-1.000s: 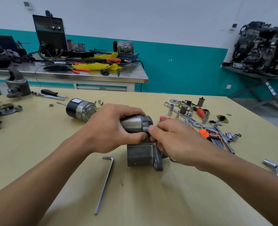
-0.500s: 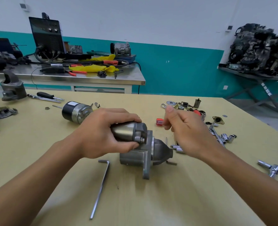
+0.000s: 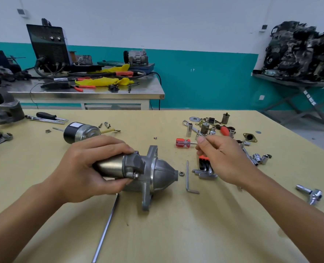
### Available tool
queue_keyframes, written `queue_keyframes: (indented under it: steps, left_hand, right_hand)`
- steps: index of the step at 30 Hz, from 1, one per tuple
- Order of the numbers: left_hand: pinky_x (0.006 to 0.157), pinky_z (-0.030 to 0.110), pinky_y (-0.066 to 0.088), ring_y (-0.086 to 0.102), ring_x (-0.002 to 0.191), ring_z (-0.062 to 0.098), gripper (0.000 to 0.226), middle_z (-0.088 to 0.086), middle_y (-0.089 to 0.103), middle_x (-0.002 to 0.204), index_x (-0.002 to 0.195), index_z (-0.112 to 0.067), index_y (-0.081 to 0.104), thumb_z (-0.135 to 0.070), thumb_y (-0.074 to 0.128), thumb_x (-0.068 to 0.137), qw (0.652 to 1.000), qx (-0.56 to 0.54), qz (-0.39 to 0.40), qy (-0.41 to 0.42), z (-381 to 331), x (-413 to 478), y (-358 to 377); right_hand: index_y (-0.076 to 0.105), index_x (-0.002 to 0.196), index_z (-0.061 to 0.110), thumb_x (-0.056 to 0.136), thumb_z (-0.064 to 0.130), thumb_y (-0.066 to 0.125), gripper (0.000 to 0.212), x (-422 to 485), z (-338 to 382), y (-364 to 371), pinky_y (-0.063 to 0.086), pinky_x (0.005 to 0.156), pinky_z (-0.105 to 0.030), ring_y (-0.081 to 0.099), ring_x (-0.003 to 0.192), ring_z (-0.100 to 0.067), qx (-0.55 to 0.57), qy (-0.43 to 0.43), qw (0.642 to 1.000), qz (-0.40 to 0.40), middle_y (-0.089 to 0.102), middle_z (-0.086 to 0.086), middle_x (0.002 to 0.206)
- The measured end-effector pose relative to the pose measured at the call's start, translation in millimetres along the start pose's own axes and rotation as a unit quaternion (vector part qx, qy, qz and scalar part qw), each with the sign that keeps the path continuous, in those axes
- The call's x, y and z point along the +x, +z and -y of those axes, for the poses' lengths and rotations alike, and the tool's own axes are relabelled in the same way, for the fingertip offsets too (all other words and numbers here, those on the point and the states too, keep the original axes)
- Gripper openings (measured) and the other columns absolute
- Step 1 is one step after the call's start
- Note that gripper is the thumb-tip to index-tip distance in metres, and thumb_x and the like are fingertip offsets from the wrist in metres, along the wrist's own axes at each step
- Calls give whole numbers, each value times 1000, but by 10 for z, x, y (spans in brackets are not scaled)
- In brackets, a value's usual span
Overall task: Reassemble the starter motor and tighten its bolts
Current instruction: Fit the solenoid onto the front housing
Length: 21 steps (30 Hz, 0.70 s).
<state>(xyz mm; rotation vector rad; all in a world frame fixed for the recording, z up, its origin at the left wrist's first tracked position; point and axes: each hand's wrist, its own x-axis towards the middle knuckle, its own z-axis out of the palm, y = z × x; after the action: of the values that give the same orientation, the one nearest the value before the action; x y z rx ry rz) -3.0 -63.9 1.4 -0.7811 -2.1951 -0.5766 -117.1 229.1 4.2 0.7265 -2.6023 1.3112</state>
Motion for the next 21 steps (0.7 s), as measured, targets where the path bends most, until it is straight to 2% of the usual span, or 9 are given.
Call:
queue_keyframes:
  steps: [4,6,8,10,11,14,16,18,21]
  left_hand:
    - [87,19,51,65,99,3,46,-5,69,107,109,-14,68,-40,78,72,998,13,-33,-42,33,-33,1]
    - [87,19,50,66,97,4,47,-7,69,107,111,-18,67,-39,79,71,996,16,-54,-62,76,-31,-47]
    - [86,21,51,66,95,4,46,-15,69,107,113,-28,66,-41,80,71,990,19,-107,-90,173,-14,-128]
    - [85,23,53,65,93,3,45,-22,70,105,114,-40,66,-48,81,73,972,5,-188,-138,326,-7,-223]
    - [84,25,55,65,92,4,46,-21,70,104,116,-41,67,-55,80,75,961,2,-221,-166,406,-13,-271]
    - [86,30,57,65,96,3,57,-19,69,108,122,-37,67,-67,75,74,937,29,-272,-218,546,-89,-422]
    - [86,33,56,65,97,4,51,-24,67,109,121,-44,64,-65,76,76,938,53,-265,-215,526,-148,-479]
    - [86,25,54,63,97,0,46,-28,66,107,119,-49,63,-57,78,77,948,64,-240,-198,456,-168,-478]
    - [87,9,45,60,98,-6,51,-22,64,110,120,-25,68,-44,79,74,966,89,-192,-150,336,-136,-356]
  right_hand:
    - [70,79,15,101,45,46,45,71,-6,27,57,80,-47,69,78,-9,11,-14,1000,-5,72,3,77]
    - [71,80,11,102,42,48,44,140,7,95,55,72,-40,67,75,-14,-11,-34,999,-11,71,-4,77]
    - [73,84,14,100,35,56,31,231,46,182,49,62,-30,63,68,-5,-37,-53,998,0,71,1,76]
    - [74,92,20,95,26,63,13,334,96,267,50,71,-25,62,75,0,-76,-76,993,51,70,12,83]
    - [74,100,23,94,24,64,12,380,129,313,50,76,-25,61,80,1,-105,-91,986,97,68,15,87]
    - [71,118,27,92,28,68,26,489,263,458,43,76,-24,55,86,-2,-202,-125,944,228,59,13,97]
    - [70,121,25,92,31,68,30,547,361,532,45,80,-27,58,95,-14,-255,-119,924,259,61,5,104]
    - [73,116,19,93,37,67,29,590,436,587,53,85,-34,63,99,-22,-300,-74,908,284,68,-3,109]
    - [78,99,12,94,41,64,33,583,472,662,56,78,-36,66,92,-27,-344,-29,892,293,72,-11,98]
